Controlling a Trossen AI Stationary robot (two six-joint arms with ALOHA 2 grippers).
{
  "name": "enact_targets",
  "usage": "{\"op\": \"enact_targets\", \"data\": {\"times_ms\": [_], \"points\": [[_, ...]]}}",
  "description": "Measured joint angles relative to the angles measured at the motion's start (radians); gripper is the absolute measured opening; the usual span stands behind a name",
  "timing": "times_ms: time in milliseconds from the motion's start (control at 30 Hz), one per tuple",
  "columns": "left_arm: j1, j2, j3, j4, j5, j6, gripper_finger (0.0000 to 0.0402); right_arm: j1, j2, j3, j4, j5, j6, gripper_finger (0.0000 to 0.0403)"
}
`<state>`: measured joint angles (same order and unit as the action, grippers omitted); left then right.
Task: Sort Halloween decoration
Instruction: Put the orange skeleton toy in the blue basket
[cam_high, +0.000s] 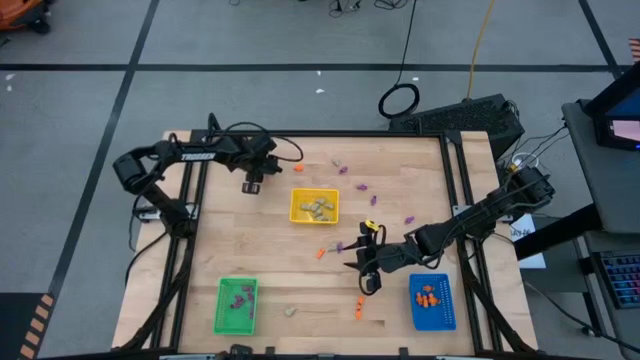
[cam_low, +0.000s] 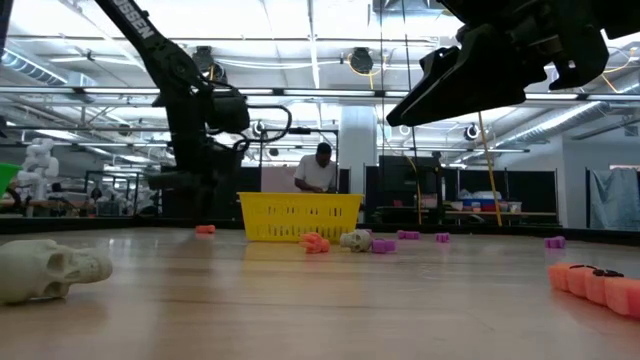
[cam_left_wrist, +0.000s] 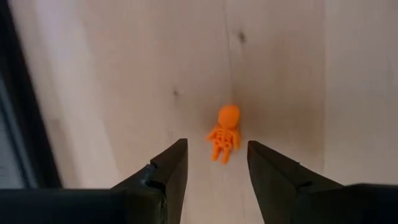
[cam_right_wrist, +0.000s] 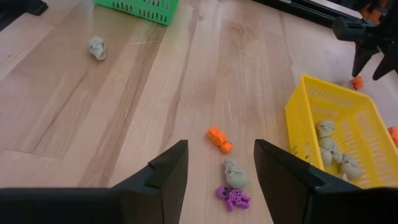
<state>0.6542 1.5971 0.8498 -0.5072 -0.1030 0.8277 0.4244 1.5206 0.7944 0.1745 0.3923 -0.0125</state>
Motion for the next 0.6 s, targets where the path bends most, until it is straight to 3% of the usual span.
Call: {"op": "enact_targets", "data": {"times_ms": [600], "points": [[0.022,0.051,0.005,-0.011,0.042,-0.007,0.0152,0.001,0.0,0.0,-0.001,-0.001,0.014,0.0169]]}}
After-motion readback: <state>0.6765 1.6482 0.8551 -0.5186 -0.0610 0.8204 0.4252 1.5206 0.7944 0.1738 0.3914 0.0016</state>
